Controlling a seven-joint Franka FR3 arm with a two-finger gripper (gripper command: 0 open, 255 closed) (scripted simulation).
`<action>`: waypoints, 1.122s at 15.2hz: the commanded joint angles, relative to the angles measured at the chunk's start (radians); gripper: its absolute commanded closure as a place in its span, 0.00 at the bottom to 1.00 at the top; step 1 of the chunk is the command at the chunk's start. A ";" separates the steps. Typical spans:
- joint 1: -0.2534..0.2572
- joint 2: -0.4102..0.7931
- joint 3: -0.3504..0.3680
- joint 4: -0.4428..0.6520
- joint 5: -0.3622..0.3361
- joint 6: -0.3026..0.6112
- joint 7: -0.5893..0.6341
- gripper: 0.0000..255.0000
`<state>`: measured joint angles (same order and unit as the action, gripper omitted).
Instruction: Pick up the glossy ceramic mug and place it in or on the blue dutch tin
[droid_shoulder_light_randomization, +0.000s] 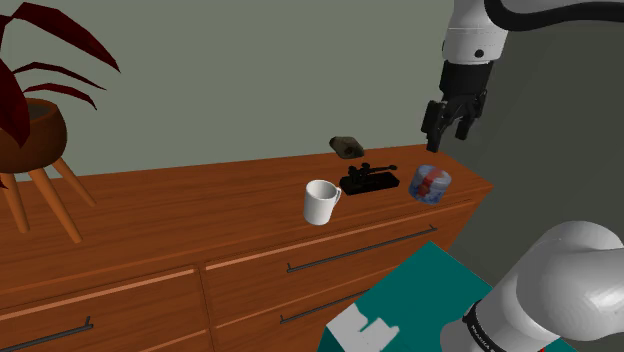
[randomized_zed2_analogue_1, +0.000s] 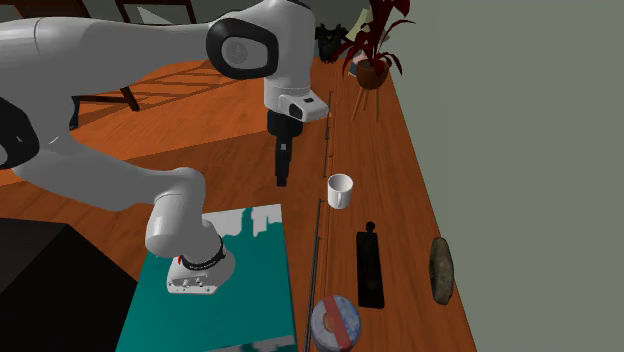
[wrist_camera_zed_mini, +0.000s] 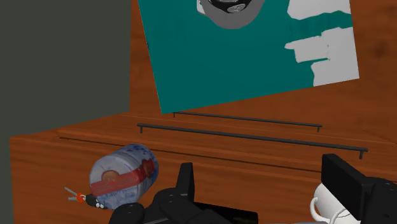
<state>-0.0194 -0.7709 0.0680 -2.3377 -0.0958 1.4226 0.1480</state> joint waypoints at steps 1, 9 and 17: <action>0.000 0.000 0.000 0.000 0.000 0.000 0.000 0.00; 0.028 0.169 0.074 -0.054 0.077 0.246 0.105 0.00; 0.049 0.405 0.148 -0.023 0.114 0.478 0.203 0.00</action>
<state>0.0294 -0.3997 0.2089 -2.3751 0.0165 1.8752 0.3407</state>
